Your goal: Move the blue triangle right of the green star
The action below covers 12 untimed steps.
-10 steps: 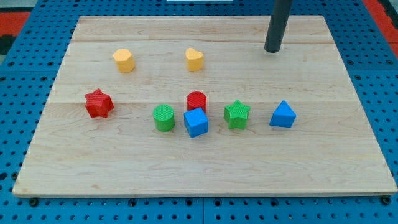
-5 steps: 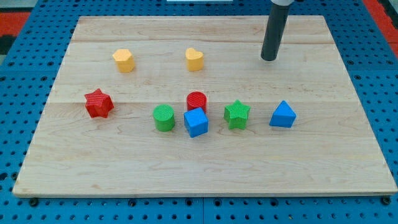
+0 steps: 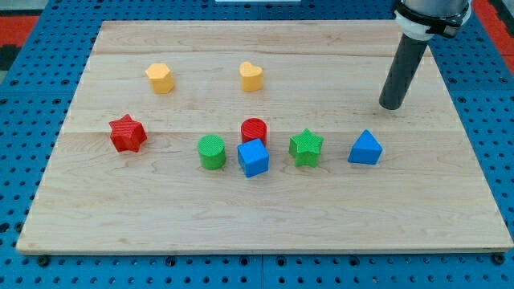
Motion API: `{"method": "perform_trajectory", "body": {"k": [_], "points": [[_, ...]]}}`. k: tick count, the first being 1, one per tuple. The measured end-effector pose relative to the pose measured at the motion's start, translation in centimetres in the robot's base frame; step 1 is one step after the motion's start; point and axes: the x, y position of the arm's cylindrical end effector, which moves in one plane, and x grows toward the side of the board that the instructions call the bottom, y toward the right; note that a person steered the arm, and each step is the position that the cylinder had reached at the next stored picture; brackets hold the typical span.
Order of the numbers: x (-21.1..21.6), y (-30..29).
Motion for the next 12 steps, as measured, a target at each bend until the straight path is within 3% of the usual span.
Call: {"method": "perform_trajectory", "body": {"k": [2, 5, 6, 7, 8, 9, 12], "points": [[0.2, 1.6], [9.7, -3.7], [10.9, -6.1], [11.4, -4.6], [16.6, -3.7], [15.6, -12.8], [10.2, -8.5]]}}
